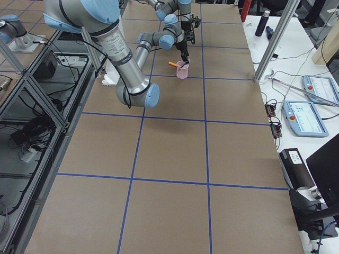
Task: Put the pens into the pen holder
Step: 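Release the purple marker into the cup while the left gripper reaches toward the orange marker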
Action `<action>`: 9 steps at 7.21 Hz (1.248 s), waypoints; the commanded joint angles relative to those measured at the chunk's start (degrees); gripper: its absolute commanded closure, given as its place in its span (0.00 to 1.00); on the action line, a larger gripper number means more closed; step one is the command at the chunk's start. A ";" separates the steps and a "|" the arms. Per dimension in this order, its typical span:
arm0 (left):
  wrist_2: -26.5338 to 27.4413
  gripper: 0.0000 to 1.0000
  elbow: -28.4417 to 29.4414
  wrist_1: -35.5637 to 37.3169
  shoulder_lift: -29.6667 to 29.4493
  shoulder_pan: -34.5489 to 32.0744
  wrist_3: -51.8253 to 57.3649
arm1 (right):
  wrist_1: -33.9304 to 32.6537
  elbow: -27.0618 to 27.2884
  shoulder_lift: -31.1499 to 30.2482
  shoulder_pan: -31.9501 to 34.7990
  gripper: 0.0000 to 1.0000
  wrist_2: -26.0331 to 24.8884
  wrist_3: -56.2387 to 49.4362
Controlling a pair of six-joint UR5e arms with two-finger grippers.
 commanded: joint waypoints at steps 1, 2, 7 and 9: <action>-4.45 0.06 4.11 1.88 -1.82 2.42 3.89 | 0.08 6.71 -7.23 6.98 0.01 9.01 -3.80; -4.91 0.06 6.40 1.88 -3.12 3.73 6.34 | 0.17 7.52 -10.05 11.45 0.01 14.36 -7.40; -10.80 0.11 17.23 2.85 -12.19 4.01 12.24 | 0.43 8.49 -18.68 21.34 0.01 24.52 -18.32; -9.67 0.12 19.51 2.59 -12.36 4.10 12.78 | 0.43 10.41 -21.83 22.39 0.01 24.52 -21.30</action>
